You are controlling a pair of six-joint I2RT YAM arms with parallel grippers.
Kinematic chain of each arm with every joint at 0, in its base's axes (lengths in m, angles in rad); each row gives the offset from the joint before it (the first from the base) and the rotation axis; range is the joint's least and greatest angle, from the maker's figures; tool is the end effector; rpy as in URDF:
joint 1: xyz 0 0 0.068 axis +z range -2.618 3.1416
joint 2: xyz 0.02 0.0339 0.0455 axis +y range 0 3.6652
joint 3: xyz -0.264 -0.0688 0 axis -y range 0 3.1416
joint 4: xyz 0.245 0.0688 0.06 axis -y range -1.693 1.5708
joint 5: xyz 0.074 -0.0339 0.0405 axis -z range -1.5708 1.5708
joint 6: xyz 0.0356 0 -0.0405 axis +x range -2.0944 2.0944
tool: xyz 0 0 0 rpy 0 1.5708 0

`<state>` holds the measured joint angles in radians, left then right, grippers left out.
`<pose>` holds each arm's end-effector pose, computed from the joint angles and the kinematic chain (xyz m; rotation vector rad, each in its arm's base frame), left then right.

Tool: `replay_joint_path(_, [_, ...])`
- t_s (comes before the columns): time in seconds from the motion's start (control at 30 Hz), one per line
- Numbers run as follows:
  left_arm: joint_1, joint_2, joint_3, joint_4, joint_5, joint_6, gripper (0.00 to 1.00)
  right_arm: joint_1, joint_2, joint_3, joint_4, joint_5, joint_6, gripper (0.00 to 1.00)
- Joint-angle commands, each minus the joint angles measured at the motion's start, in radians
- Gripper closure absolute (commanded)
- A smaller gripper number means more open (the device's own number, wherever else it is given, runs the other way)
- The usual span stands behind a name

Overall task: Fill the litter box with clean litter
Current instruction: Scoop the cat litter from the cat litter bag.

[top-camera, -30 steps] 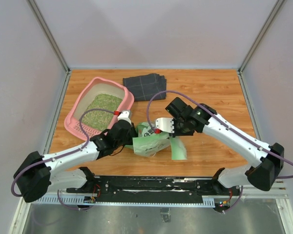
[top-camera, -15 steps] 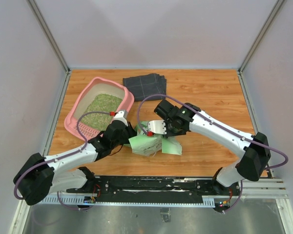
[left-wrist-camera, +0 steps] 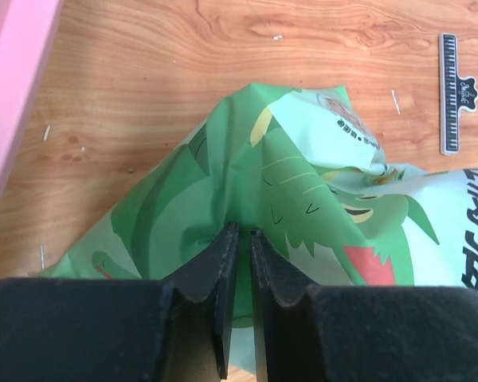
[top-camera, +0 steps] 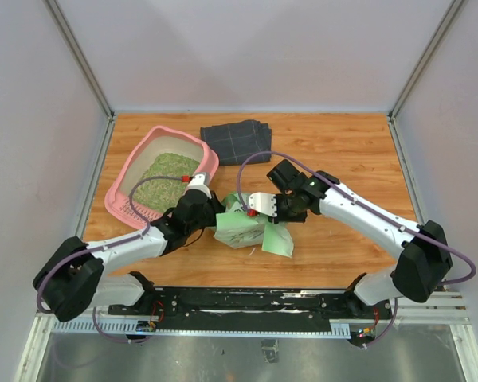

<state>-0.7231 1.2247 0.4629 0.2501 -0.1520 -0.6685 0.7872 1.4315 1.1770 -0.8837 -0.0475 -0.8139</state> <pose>0.1868 -0.1576 0.1827 -0.0371 2.1503 -0.6805 0.1975 0.2006 0.2719 -1.9534 1.8754 0.0564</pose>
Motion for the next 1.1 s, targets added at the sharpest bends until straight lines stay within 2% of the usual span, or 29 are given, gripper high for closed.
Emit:
replay_joint_path(0.0, [0.020,0.047,0.087,-0.124,0.039,0.033,0.80,-0.009,0.018,-0.026,0.123,-0.183,-0.045,0.99])
replay_joint_path(0.07, [0.036,0.008,0.151,-0.246,0.022,0.049,0.74,-0.011,-0.012,-0.024,0.110,-0.159,-0.029,0.99])
replay_joint_path(0.13, [0.045,-0.048,0.188,-0.343,0.001,0.062,0.73,-0.011,-0.037,-0.003,0.071,-0.130,-0.022,0.99])
replay_joint_path(0.3, [0.045,-0.192,0.158,-0.439,-0.032,0.028,0.70,-0.011,-0.042,0.047,0.001,-0.065,-0.019,0.99])
replay_joint_path(0.43, [0.045,-0.205,0.078,-0.399,-0.078,0.009,0.75,0.005,0.005,0.062,-0.001,-0.055,-0.023,0.99])
replay_joint_path(0.53, [0.046,-0.144,0.049,-0.349,-0.061,0.008,0.85,0.027,0.056,0.072,0.000,-0.048,-0.030,0.99])
replay_joint_path(0.7, [0.047,-0.020,0.045,-0.269,-0.033,0.032,0.94,0.036,0.092,0.037,0.092,-0.114,-0.027,0.99])
replay_joint_path(0.87, [0.047,0.032,0.027,-0.189,0.021,0.019,0.97,0.002,0.089,-0.058,0.241,-0.254,-0.003,0.99])
replay_joint_path(1.07, [0.047,0.046,0.045,-0.162,0.034,0.017,0.94,-0.052,0.010,-0.160,0.416,-0.391,0.049,0.99])
